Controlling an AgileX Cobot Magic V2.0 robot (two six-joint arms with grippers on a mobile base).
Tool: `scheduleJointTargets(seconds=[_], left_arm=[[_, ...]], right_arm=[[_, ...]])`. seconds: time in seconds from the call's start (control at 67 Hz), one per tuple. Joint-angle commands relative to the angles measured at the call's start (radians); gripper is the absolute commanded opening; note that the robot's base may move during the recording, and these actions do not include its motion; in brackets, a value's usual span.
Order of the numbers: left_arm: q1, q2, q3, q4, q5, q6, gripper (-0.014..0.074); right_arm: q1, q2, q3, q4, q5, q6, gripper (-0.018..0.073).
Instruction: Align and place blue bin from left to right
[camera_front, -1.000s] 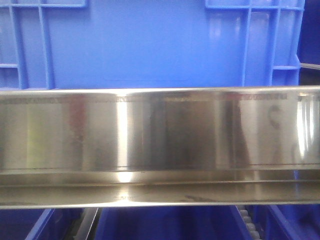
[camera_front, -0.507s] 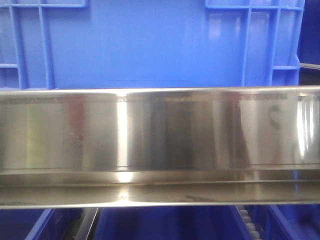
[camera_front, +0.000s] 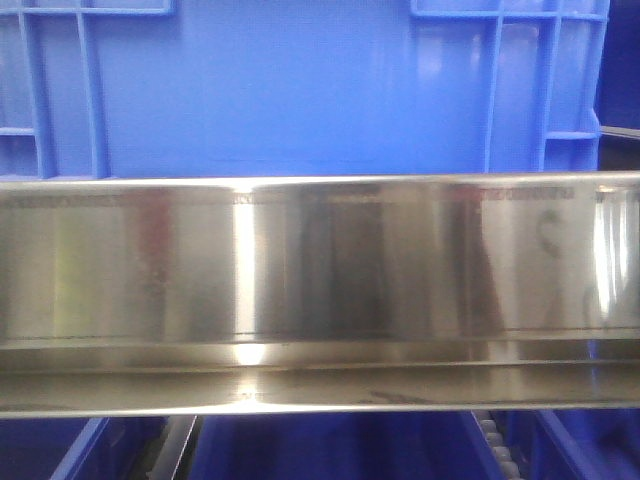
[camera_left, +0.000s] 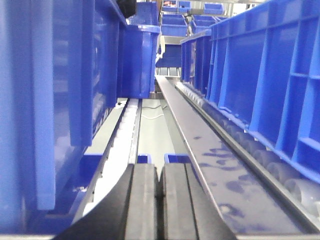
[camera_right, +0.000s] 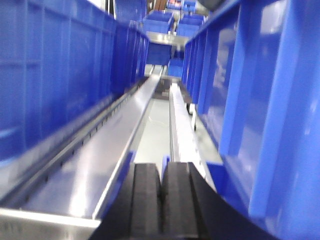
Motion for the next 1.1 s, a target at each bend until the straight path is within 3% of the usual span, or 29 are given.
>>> scheduleJointTargets(seconds=[0.0,0.179,0.299,0.522,1.09], left_arm=[[-0.007,-0.003,-0.013,-0.008,-0.025,0.0,-0.0111],[-0.007,-0.003,-0.126,-0.008,0.078,0.0,-0.0111],[-0.007,-0.003,-0.218,-0.008,0.2,0.0,-0.0111],[-0.007,0.037,-0.409,-0.008,0.31,0.0,-0.0111],[-0.007,0.605,-0.887,-0.012,0.39,0.0,-0.0111]], right_arm=[[0.002,-0.004,-0.003,0.0,-0.031,-0.001,-0.0078],[0.002,-0.004,-0.074,0.0,0.031,-0.001,-0.0078],[0.002,-0.004,-0.172,0.0,0.111,-0.001,-0.0078],[0.002,0.019,-0.384,0.0,0.263,-0.001,-0.0078],[0.002,0.6,-0.84,0.039,0.345,-0.001,-0.0078]])
